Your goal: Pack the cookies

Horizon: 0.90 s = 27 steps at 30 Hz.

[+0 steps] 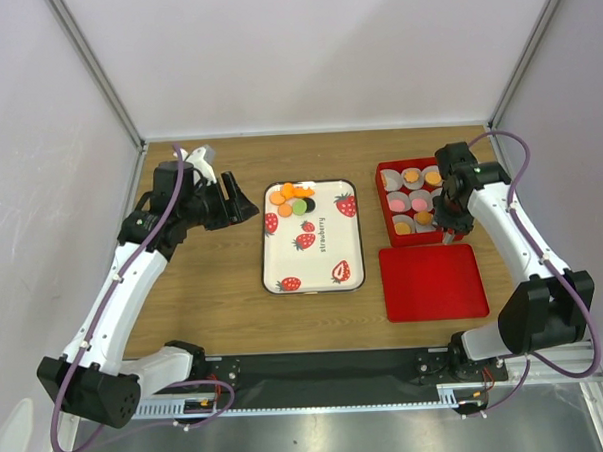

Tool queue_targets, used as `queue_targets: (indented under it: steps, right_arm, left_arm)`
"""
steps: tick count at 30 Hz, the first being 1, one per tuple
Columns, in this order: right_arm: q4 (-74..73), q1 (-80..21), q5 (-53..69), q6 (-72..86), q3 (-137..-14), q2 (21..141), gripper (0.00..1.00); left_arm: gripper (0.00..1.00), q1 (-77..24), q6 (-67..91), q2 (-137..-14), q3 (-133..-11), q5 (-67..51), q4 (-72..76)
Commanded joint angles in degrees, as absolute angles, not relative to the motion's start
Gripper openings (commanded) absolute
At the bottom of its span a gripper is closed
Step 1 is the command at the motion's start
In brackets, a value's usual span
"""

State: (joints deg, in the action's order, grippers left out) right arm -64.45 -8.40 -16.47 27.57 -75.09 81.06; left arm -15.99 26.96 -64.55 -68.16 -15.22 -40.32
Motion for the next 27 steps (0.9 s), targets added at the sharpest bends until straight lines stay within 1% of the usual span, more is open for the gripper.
queue_targets:
  steps: [1, 10, 14, 16, 27]
  right_arm:
    - [-62.1, -7.9, -16.4, 26.5, -74.6, 80.8, 0.32]
    - [-62.5, -7.7, -16.4, 26.4, -74.5, 80.6, 0.37]
    - [-62.8, -7.8, -16.3, 26.4, -74.5, 80.5, 0.38]
    - [-63.1, -7.8, -16.5, 26.3, -74.5, 80.5, 0.4]
    - [-64.7, -7.6, -17.2, 26.0, -74.7, 79.8, 0.43]
  left_arm:
    - [0.67, -15.6, 27.3, -64.6, -68.3, -16.1, -38.5]
    - [0.67, -15.6, 27.3, -65.0, -68.3, -16.1, -38.5]
    - [0.67, -15.6, 27.4, -64.9, -68.3, -16.1, -38.4]
    - [0.67, -15.6, 27.3, -64.9, -68.3, -16.2, -38.6]
    - [0.67, -15.6, 27.3, -65.1, -68.4, -16.3, -38.2]
